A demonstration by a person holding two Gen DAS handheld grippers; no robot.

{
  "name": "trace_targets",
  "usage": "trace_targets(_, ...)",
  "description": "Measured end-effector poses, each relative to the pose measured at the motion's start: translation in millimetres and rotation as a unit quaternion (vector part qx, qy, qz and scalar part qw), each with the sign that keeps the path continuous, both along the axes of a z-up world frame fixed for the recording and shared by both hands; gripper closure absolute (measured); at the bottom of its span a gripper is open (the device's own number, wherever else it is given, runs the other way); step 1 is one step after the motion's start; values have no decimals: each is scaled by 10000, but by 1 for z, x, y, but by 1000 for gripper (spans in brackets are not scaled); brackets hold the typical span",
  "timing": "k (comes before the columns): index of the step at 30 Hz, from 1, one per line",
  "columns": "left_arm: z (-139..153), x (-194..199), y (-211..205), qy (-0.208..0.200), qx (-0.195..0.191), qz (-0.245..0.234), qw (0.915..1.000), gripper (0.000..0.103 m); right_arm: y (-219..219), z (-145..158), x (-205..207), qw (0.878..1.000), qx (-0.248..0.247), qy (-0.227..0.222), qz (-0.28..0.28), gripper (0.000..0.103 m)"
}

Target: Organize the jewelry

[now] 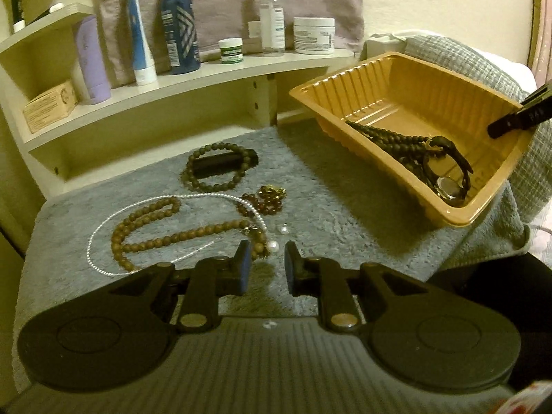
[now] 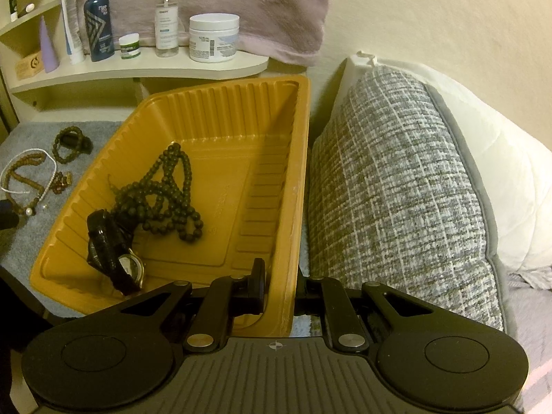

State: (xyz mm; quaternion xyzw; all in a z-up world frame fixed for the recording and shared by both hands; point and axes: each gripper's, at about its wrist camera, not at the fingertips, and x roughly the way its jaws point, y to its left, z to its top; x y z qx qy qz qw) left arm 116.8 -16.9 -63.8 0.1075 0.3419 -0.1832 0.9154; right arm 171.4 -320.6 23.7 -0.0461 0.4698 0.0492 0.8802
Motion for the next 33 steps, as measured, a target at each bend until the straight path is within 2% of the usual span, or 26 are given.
trace_targets(10, -8, 5, -11, 5, 155, -137, 9998, 85, 0, -1, -1, 10000, -14, -58, -4, 90)
trace_targets(20, -17, 13, -17, -14, 218, -4, 9998, 86, 1, 0, -2, 10000, -47, -79, 17, 90)
trace_targets(33, -18, 19, -19, -80, 308, 120, 9994, 96, 1, 0, -2, 10000, -43, -80, 17, 90)
